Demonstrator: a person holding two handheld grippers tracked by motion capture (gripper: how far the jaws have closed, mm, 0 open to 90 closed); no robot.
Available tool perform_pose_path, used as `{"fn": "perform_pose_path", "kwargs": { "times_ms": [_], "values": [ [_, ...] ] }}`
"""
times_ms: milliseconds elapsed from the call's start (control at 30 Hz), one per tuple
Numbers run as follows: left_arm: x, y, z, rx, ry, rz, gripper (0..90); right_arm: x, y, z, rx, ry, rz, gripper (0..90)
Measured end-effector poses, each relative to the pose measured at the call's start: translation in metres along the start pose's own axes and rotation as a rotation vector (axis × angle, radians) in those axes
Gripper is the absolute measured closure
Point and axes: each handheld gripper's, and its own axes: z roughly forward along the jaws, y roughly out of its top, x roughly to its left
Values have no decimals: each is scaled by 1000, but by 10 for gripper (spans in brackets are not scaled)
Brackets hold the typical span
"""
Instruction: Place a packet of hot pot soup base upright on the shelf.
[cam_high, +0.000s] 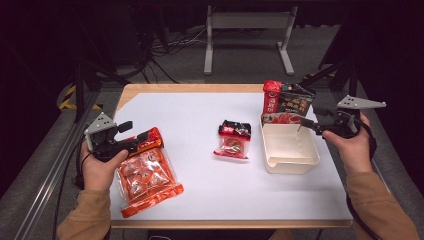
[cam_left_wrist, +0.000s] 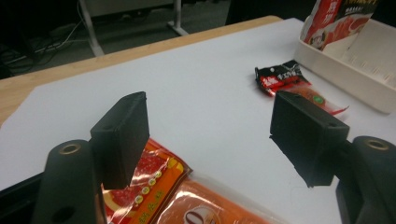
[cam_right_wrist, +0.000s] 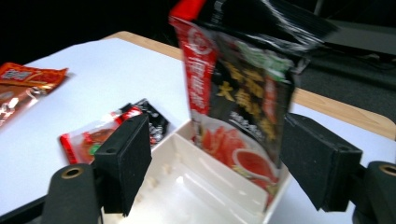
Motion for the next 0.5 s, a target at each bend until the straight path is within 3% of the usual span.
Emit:
{"fn": "perform_pose_path", "kwargs": {
  "times_ms": [167,300,400,500],
  "values": [
    [7,-7,-3,45,28,2,248,26,3,-12,-22,39,-9,268],
    [12,-12,-3,95,43,18,235,40,3,-13,5,49,-36,268],
    [15,-13,-2,107,36,17,229,51,3,-15,29,61,-48,268],
    [17,-15,-2,135,15,16,217,58,3,-19,14,92,-50,268]
  ]
}}
